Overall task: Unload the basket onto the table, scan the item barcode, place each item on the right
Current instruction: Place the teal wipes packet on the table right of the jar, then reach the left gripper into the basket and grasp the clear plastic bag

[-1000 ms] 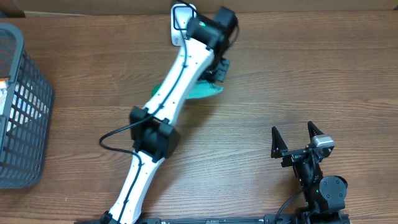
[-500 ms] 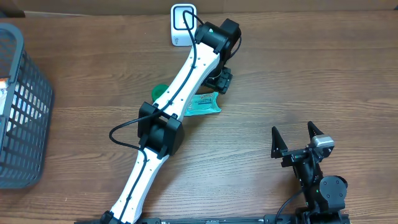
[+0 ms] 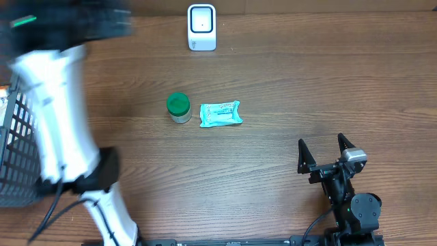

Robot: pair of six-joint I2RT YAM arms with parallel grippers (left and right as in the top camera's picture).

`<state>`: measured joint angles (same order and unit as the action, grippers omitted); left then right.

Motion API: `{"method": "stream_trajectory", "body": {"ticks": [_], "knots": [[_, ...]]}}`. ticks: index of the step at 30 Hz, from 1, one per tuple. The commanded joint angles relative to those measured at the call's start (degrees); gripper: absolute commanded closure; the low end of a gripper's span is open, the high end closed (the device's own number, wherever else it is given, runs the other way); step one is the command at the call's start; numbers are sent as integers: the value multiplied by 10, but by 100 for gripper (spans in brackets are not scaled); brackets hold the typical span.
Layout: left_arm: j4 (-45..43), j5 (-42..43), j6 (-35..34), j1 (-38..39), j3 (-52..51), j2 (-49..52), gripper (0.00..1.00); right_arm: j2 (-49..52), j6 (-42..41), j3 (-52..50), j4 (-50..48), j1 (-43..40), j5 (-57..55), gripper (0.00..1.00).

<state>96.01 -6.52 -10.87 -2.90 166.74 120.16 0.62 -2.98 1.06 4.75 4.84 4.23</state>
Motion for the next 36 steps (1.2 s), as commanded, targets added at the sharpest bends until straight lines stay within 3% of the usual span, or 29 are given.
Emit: {"method": "stream_trajectory", "body": {"ticks": [1, 5, 12, 13, 29, 36], "knots": [[8, 53, -28, -143, 3, -30, 0, -5, -3, -6, -2, -4, -2, 0], [8, 128, -78, -331, -25, -31, 0, -5, -3, -6, -2, -4, -2, 0], [-5, 80, -131, -445, -178, -30, 0, -5, -3, -6, -2, -4, -1, 0], [-35, 75, -132, -462, -238, -30, 0, -5, -3, -6, -2, -4, -2, 0], [-357, 111, -136, -477, -651, -30, 0, -5, -3, -6, -2, -4, -1, 0], [-454, 125, -118, -477, -744, -30, 0, -5, -3, -6, -2, -4, -1, 0]]}}
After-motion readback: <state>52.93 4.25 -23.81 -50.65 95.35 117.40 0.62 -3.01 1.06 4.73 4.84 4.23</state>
